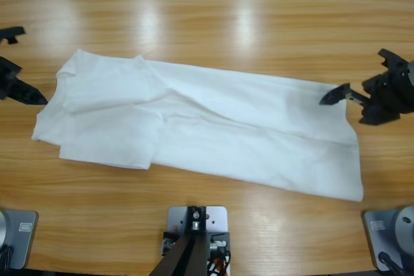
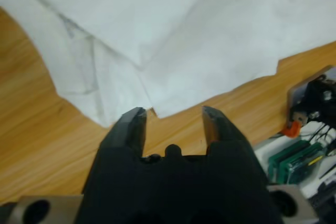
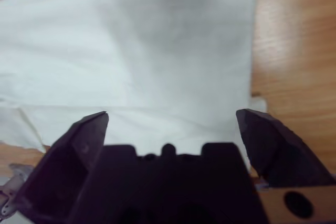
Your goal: Fold clothes
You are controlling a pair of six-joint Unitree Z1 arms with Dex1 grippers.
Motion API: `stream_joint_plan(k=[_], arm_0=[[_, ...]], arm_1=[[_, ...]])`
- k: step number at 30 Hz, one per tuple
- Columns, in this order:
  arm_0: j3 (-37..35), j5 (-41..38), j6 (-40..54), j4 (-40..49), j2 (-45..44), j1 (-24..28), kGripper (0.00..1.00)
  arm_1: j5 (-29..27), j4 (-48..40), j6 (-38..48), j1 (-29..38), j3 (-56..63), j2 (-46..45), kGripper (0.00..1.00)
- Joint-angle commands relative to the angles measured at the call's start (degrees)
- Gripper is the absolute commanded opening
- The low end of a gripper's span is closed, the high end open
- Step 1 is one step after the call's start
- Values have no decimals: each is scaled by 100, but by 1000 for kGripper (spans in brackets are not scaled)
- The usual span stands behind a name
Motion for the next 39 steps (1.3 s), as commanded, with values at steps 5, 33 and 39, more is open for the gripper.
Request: stream_joint_plan(k=[5, 33, 39], arm_0=[[-2769, -1305, -227, 64, 2183, -397, 838], [-5014, 228, -679, 1408, 4600, -1223, 770], [-4959, 79, -712, 1333, 4686, -1216, 770]], arm_1=[[99, -151, -64, 111, -33, 172, 1000], [46, -255, -718, -372, -234, 1162, 1000], [19, -257, -718, -372, -195, 1148, 1000]])
